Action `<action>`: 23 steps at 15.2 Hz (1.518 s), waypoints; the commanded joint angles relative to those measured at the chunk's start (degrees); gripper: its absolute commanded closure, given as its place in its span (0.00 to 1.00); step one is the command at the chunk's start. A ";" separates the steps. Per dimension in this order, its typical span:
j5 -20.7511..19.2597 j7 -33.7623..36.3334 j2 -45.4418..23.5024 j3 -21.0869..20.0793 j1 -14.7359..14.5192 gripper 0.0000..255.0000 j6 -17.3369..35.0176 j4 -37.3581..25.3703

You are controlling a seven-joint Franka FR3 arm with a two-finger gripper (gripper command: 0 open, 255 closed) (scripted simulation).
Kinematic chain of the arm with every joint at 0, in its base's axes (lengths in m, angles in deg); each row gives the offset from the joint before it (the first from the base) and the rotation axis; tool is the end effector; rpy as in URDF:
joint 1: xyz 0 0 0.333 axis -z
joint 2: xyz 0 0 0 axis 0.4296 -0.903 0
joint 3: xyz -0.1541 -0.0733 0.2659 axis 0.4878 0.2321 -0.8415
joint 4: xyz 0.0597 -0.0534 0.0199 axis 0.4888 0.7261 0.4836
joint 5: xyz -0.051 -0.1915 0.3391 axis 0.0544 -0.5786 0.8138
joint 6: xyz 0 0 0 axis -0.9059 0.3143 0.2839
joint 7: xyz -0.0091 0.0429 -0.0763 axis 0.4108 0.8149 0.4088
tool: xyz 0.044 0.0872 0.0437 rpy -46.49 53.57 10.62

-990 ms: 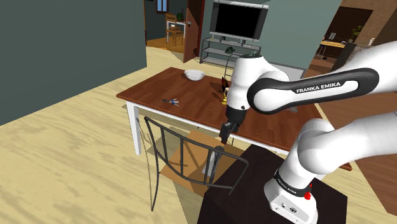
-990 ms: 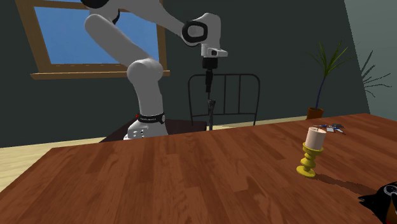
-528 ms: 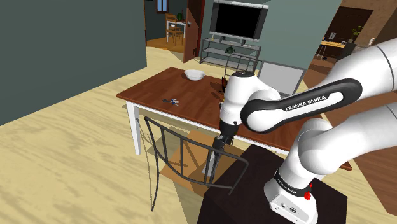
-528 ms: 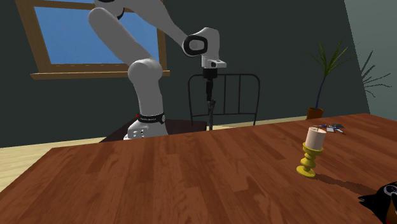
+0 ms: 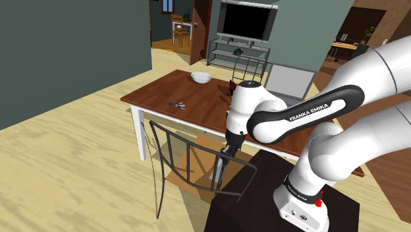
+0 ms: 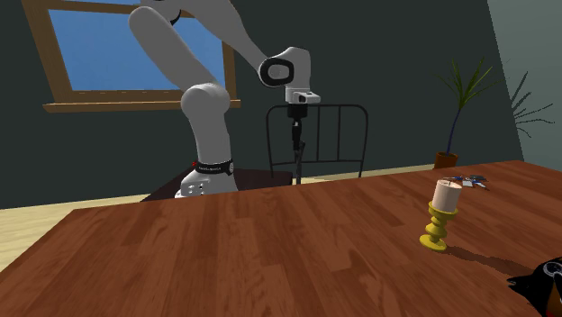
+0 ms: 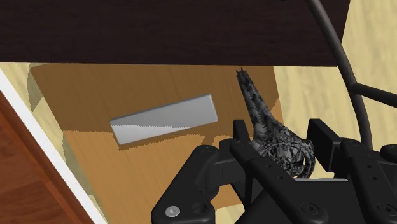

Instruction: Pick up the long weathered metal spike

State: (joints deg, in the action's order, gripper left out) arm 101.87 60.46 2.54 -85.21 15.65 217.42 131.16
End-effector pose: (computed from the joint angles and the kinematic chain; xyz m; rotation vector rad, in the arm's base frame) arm 0.2736 0.1453 0.3175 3.1292 0.0562 0.0044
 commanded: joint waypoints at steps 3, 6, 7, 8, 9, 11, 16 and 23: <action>0.00 -0.02 -0.04 0.00 0.01 1.00 0.02 0.07; 0.01 -0.03 0.03 0.02 -0.01 1.00 -0.02 0.10; 0.00 0.05 -0.13 -0.05 0.01 1.00 0.01 -0.04; -0.14 0.04 0.73 0.18 -0.01 1.00 -1.20 -0.39; -0.29 0.04 1.53 0.40 -0.02 1.00 -2.37 -0.77; -0.60 0.03 3.06 0.84 -0.01 1.00 -4.68 -1.57; -1.44 0.04 6.29 1.90 0.10 1.00 -10.15 -3.84; -2.50 0.08 9.26 3.14 0.36 1.00 -16.33 -7.10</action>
State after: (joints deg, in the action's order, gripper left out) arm 99.47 60.54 11.63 -82.17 15.97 201.56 124.35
